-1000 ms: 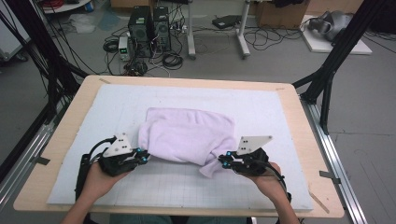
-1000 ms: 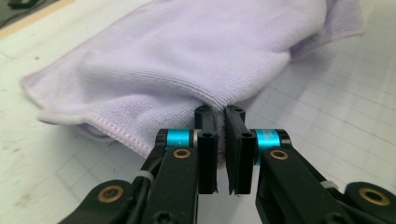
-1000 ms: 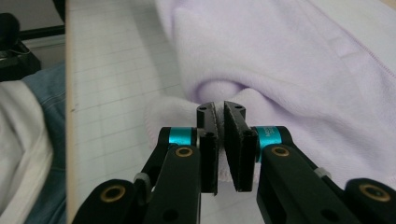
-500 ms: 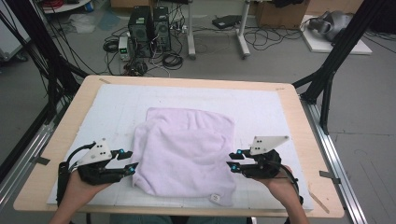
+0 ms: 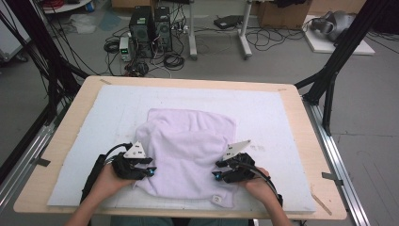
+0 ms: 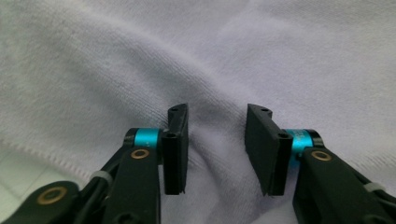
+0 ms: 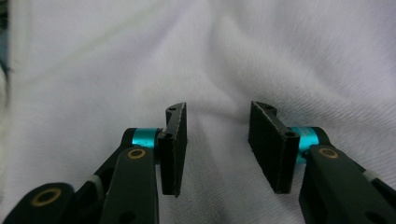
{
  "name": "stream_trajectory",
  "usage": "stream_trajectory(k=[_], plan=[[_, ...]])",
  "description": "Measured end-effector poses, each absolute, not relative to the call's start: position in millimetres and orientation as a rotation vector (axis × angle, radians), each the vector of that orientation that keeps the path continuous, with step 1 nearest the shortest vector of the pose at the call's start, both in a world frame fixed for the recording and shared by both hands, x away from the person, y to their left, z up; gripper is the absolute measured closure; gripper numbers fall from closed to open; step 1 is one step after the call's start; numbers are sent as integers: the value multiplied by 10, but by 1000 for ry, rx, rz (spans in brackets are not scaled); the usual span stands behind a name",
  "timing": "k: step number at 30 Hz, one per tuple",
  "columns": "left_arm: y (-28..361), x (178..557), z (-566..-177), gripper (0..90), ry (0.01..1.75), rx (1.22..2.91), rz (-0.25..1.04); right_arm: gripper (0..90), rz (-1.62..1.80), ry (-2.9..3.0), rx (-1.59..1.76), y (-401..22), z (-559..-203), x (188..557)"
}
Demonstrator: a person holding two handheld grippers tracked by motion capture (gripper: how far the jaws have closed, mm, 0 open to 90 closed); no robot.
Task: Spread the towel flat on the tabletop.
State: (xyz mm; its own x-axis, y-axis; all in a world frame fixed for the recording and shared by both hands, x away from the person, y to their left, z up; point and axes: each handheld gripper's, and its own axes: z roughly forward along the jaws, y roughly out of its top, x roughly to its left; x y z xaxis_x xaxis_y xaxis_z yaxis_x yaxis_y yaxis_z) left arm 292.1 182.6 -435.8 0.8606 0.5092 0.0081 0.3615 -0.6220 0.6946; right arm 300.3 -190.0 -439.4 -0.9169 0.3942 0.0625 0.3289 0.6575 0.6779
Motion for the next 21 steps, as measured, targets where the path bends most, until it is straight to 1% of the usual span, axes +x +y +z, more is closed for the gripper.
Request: stream_trajectory(k=[1, 2, 4, 5, 6, 9, 13, 16, 21], plan=[[1817, 2910, -4358, 688, 619, 2306, 261, 614, 1127, 2759, 621, -1915, -4405, 2996], [1806, 2893, -4356, 736, 608, 2312, 260, 664, 1139, 2752, 636, -1926, -4410, 2992], [1784, 2852, -4344, 824, 577, 2333, 287, 799, 1140, 2755, 608, -1928, -4407, 2974], [1777, 2829, -4340, 845, 572, 2338, 302, 836, 1134, 2762, 588, -1913, -4402, 2957], [1778, 2812, -4335, 854, 567, 2340, 306, 853, 1118, 2762, 563, -1899, -4394, 2936], [1824, 2748, -4331, 863, 584, 2281, 284, 858, 1118, 2772, 535, -1882, -4381, 2887], [1926, 2619, -4304, 863, 598, 2241, 286, 859, 1170, 2772, 517, -1914, -4331, 2779], [1968, 2479, -4228, 865, 574, 2225, 289, 859, 1204, 2768, 502, -1951, -4287, 2671], [2010, 2238, -4010, 860, 520, 2167, 253, 859, 1277, 2772, 442, -1990, -4145, 2429]])
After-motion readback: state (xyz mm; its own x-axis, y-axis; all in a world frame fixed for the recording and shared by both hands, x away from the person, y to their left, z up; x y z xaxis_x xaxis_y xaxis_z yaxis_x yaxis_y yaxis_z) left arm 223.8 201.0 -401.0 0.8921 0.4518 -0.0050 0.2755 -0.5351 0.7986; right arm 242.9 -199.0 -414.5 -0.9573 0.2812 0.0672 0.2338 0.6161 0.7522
